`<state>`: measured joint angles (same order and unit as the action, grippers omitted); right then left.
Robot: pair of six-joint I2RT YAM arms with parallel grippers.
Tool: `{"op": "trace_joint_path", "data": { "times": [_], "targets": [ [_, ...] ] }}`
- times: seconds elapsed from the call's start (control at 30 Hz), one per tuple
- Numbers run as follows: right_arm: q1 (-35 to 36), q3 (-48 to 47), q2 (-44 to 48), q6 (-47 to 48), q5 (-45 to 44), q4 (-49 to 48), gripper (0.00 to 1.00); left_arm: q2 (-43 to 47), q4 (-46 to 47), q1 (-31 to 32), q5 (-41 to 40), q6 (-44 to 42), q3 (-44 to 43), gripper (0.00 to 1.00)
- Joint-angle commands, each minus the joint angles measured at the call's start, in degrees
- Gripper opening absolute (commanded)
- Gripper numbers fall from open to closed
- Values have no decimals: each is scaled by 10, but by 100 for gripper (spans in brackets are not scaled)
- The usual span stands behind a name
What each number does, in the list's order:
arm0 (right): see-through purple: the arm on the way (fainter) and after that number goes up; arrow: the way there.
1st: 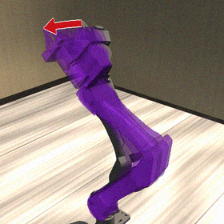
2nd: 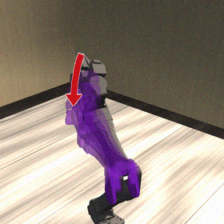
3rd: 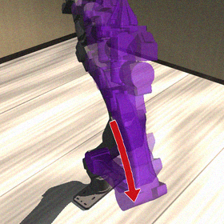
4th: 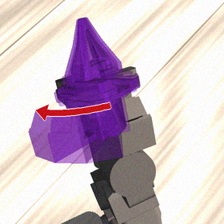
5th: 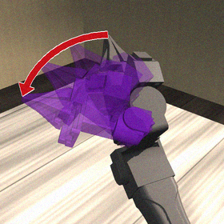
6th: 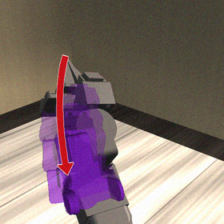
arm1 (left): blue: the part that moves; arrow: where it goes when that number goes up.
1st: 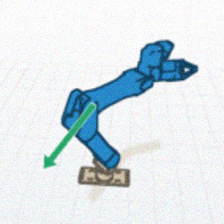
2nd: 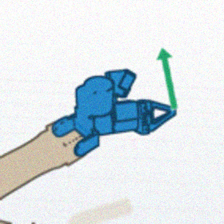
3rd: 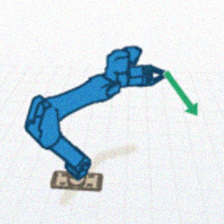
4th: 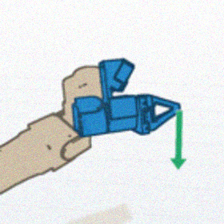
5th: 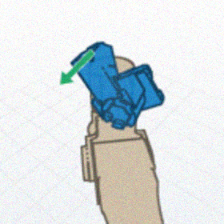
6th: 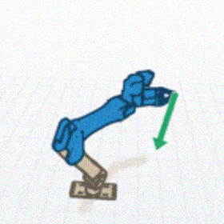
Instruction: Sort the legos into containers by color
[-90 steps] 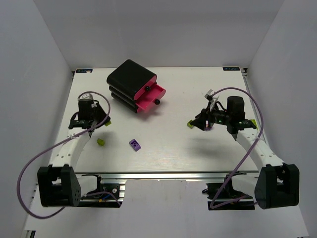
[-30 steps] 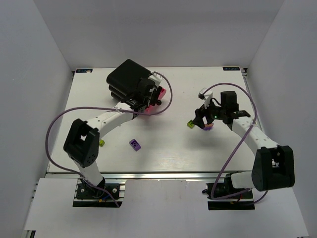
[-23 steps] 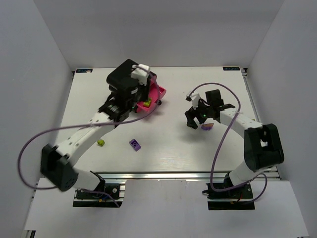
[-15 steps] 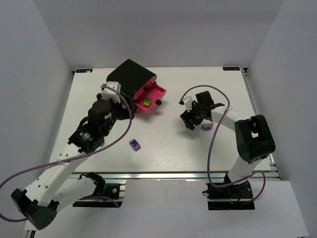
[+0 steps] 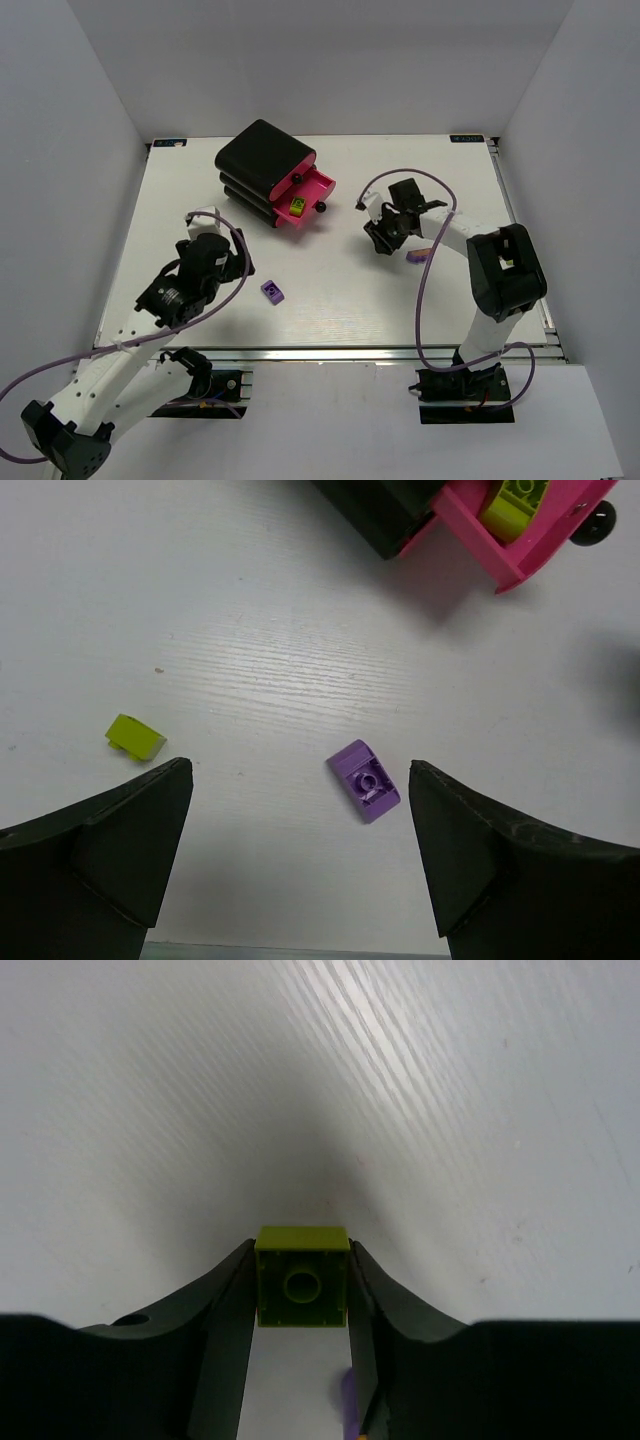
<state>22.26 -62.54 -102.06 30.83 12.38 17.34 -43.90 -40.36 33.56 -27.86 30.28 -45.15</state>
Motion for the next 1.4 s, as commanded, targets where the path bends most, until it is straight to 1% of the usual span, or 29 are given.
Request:
{"op": "trace_joint_path", "data": {
  "times": [0.0,0.03,0.13,0.23,0.3,0.33,0.43,0.6,0.77,0.87,0.9,0.97,1.03,1.17,1.2,1.23,1.37],
  "targets": [
    [16,-71,45,10,76,36,0,-25,-3,-19,11,33,14,98],
    [28,-85,50,8,105,37,0,-32,4,-24,14,41,21,98],
    [46,-156,50,-15,134,26,0,-53,22,-54,35,50,30,98],
    [65,-220,25,-60,147,-13,0,-76,32,-90,70,55,30,98],
    [77,-252,-7,-88,154,-28,0,-86,31,-116,83,59,28,98],
    [81,-291,-22,-116,158,-35,0,-91,25,-124,82,72,27,98],
    [98,-342,-80,-152,150,-55,0,-85,18,-154,89,97,28,98],
    [119,-383,-134,-166,125,-69,0,-77,-2,-189,101,118,24,98],
    [126,-396,-158,-169,112,-86,7,-86,-4,-220,123,116,31,98],
    [132,-402,-168,-169,105,-92,17,-94,-2,-241,135,116,37,98],
    [133,-403,-170,-170,103,-93,24,-101,0,-249,138,115,41,98],
    [136,-406,-175,-169,100,-94,29,-109,2,-263,148,116,43,98],
    [140,-412,-180,-168,99,-93,37,-121,3,-271,154,115,45,98],
    [144,-424,-187,-165,97,-88,47,-140,9,-287,167,115,47,98],
    [142,-432,-191,-166,96,-86,53,-143,12,-294,171,115,47,98],
    [142,-437,-193,-165,96,-77,56,-151,14,-300,173,113,45,98],
    [140,-445,-191,-167,103,-59,63,-166,25,-311,181,109,45,98]
  ]
}}
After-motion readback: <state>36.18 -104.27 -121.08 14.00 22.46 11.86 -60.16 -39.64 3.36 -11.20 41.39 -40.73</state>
